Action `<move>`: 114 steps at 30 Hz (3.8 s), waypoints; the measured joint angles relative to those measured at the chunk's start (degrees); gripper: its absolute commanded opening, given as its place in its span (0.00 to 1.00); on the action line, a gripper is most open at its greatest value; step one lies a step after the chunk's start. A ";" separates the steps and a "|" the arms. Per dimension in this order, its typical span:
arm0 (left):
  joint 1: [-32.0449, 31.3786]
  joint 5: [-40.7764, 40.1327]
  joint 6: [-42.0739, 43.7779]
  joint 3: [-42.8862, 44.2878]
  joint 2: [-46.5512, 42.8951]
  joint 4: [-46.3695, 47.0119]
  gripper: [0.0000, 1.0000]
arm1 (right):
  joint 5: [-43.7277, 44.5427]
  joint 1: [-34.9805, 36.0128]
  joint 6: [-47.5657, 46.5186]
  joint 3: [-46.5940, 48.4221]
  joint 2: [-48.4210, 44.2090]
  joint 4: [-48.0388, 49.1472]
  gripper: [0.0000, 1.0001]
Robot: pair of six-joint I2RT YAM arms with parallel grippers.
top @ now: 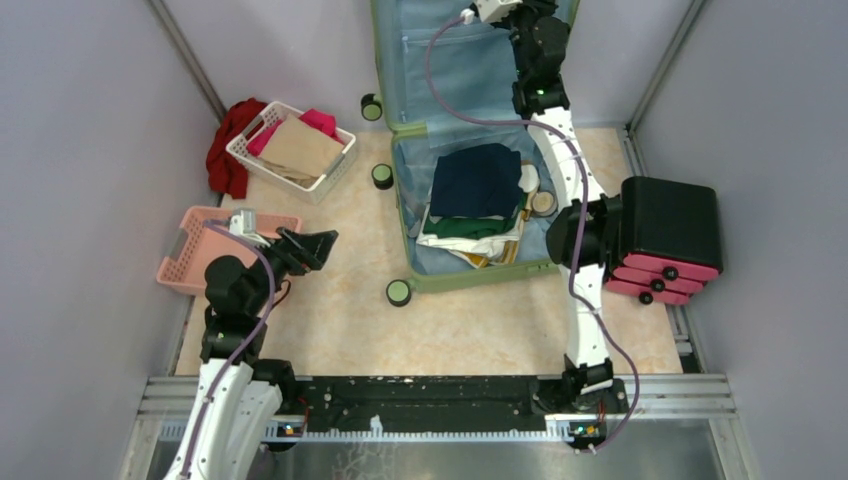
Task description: Open, take out, and arrange the luggage
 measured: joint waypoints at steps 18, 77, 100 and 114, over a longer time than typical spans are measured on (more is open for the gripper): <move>0.00 -0.68 0.46 0.02 -1.36 -3.30 0.99 | -1.46 -1.27 6.21 -18.45 -8.39 -8.92 0.54; 0.00 17.29 -9.77 -1.46 16.31 17.75 0.99 | -37.00 -76.54 13.25 -71.63 -71.76 -86.27 0.32; 0.00 17.53 -9.55 -0.98 20.52 17.64 0.99 | -38.21 -83.47 -9.90 -84.02 -60.17 -64.13 0.67; 0.00 16.48 -8.02 -0.42 20.15 16.22 0.99 | -37.29 -72.41 -10.97 -82.90 -54.55 -57.90 0.60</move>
